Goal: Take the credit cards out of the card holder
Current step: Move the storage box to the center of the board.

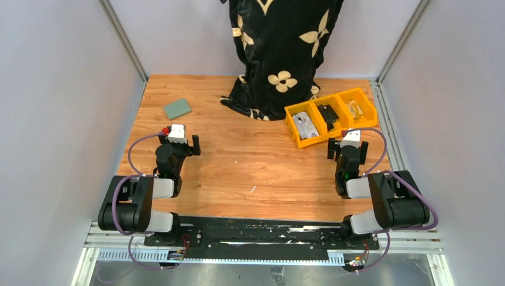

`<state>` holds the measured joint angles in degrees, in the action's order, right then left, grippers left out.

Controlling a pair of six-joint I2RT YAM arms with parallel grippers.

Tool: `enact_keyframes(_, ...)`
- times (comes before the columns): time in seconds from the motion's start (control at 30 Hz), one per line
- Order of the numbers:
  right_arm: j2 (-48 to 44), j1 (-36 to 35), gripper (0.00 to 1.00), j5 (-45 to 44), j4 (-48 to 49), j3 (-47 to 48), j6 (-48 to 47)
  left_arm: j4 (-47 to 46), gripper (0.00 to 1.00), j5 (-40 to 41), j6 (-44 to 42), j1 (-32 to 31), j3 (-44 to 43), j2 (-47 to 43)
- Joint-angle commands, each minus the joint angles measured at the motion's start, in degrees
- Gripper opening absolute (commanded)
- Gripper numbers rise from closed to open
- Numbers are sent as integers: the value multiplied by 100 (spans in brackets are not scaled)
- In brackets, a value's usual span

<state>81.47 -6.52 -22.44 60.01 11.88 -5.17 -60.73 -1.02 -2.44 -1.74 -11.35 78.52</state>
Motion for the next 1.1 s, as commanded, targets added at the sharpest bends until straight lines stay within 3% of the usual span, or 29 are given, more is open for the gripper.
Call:
enact_keyframes(0.0, -17, 87, 93, 11, 142, 41, 38, -114, 100, 76, -81, -38, 36, -12)
enact_keyframes(0.4, -28, 82, 93, -110, 236, 20, 42, -104, 100, 80, -47, -3, 23, -20)
enact_keyframes(0.47, -166, 78, 93, 58, 405, -100, -33, 242, 100, 48, -3, 55, -118, -160)
enact_keyframes(0.57, -906, -280, 94, -1088, -112, -16, -109, 1673, 100, -9, 84, 145, -738, -603)
enact_keyframes(0.67, -1909, -304, 94, -973, -1913, 491, 283, 3443, 100, -382, -170, 156, -1697, -856)
enact_keyframes(0.73, -2335, -261, 94, -615, -2556, 848, 783, 4231, 100, -520, -238, 286, -2227, -879)
enact_keyframes(0.87, -2581, 150, 94, 537, -2960, 1274, 2787, 5534, 100, -786, -215, 454, -3342, -502)
enact_keyframes(0.97, -2069, 360, 94, 2314, -3511, 2103, 2721, 6454, 100, -772, -235, 496, -4300, 86)
enact_keyframes(1.07, -1165, -125, 92, 2555, -4729, 3263, 2296, 6983, 100, -663, -279, 620, -5179, 760)
